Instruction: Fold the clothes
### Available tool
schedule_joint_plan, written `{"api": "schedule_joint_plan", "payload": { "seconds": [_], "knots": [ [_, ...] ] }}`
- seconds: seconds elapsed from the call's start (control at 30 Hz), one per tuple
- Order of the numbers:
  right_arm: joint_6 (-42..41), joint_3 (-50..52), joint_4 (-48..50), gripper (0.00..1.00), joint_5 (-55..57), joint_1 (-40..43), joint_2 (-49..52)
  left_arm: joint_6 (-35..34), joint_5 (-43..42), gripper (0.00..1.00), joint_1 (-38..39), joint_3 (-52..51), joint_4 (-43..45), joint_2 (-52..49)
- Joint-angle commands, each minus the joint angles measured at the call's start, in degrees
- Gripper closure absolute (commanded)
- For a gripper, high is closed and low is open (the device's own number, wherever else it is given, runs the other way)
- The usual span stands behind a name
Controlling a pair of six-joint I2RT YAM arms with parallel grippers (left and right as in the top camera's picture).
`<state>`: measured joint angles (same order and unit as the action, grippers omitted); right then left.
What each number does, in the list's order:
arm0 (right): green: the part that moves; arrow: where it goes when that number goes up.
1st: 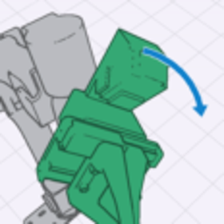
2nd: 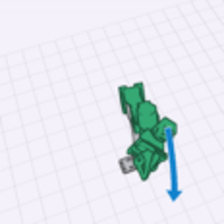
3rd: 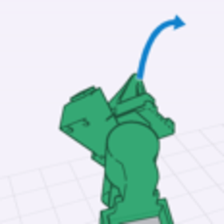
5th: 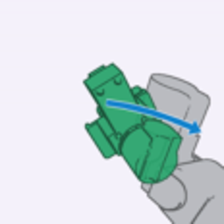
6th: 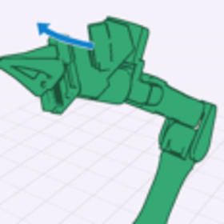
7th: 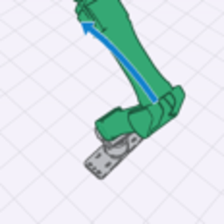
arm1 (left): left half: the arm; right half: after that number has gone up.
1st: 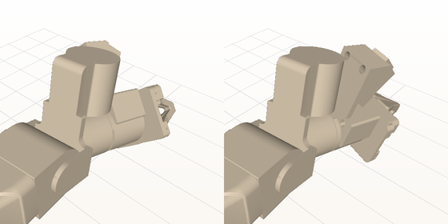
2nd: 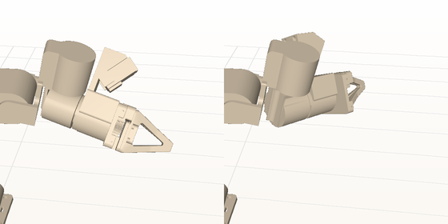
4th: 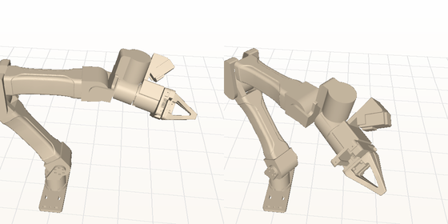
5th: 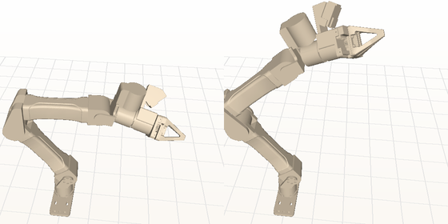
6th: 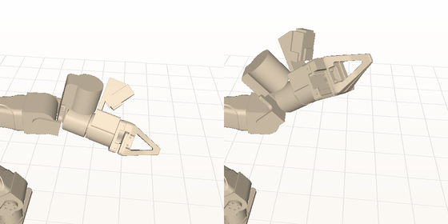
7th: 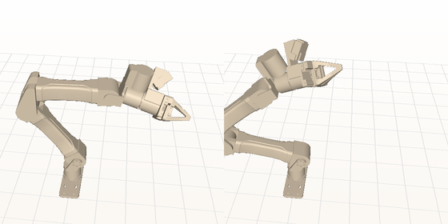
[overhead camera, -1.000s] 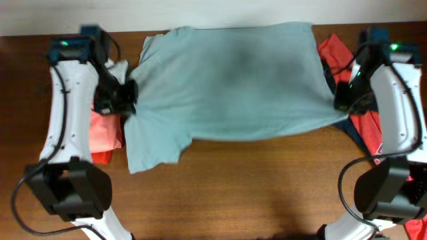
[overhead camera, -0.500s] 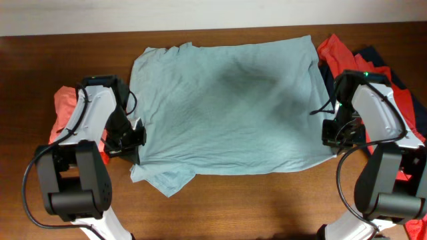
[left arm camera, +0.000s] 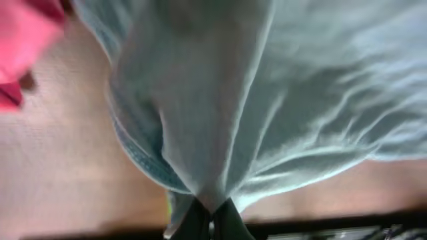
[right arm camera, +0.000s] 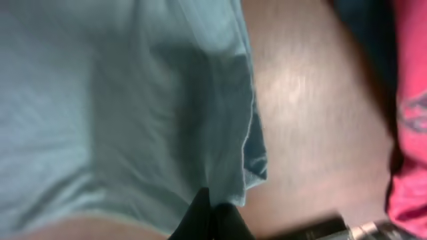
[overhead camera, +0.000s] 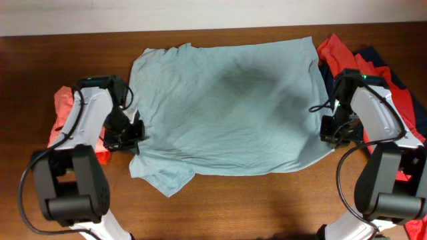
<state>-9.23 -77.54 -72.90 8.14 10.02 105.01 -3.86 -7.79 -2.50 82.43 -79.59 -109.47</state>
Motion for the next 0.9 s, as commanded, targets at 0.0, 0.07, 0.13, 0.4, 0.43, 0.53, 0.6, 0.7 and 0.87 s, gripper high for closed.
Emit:
{"api": "schedule_joint_plan", "payload": {
  "seconds": [0.0, 0.07, 0.13, 0.4, 0.43, 0.53, 0.6, 0.7, 0.87],
  "knots": [
    [-0.83, -0.04, 3.15, 0.96, -0.72, 1.05, -1.9, 0.66, -3.69, 1.0, -1.92, 1.31, 4.37, 3.87],
    [0.04, -0.04, 5.64, 0.96, -2.86, 1.66, -1.9, 0.66, -5.14, 0.99, -2.29, 1.29, 7.48, 3.85],
    [1.81, -0.04, 7.58, 0.96, -5.25, 1.81, -1.9, 0.68, -5.11, 0.92, -2.27, 1.29, 9.75, 3.85],
    [2.62, -0.02, 9.29, 0.96, -6.23, 1.79, -1.88, 0.7, -5.07, 0.82, -0.98, 1.29, 11.74, 3.85],
    [2.62, -0.02, 9.29, 0.96, -6.21, 1.79, -1.9, 0.7, -5.07, 0.82, -0.85, 1.29, 11.69, 3.82],
    [2.62, -0.02, 9.14, 0.96, -6.21, 1.79, -1.9, 0.72, -4.85, 0.74, -0.61, 1.16, 10.95, 3.82],
    [2.64, -0.02, 9.01, 0.96, -6.21, 1.79, -1.88, 0.72, -4.04, 0.68, -0.63, 0.96, 9.4, 3.82],
    [2.62, -0.02, 8.87, 0.96, -6.21, 1.79, -1.9, 0.66, 2.89, 0.63, -0.63, -1.22, 8.26, 3.82],
    [2.62, -0.02, 8.85, 0.96, -6.21, 1.79, -1.9, 0.68, 3.3, 0.59, -0.63, -7.56, 14.75, 3.82]
  ]
}}
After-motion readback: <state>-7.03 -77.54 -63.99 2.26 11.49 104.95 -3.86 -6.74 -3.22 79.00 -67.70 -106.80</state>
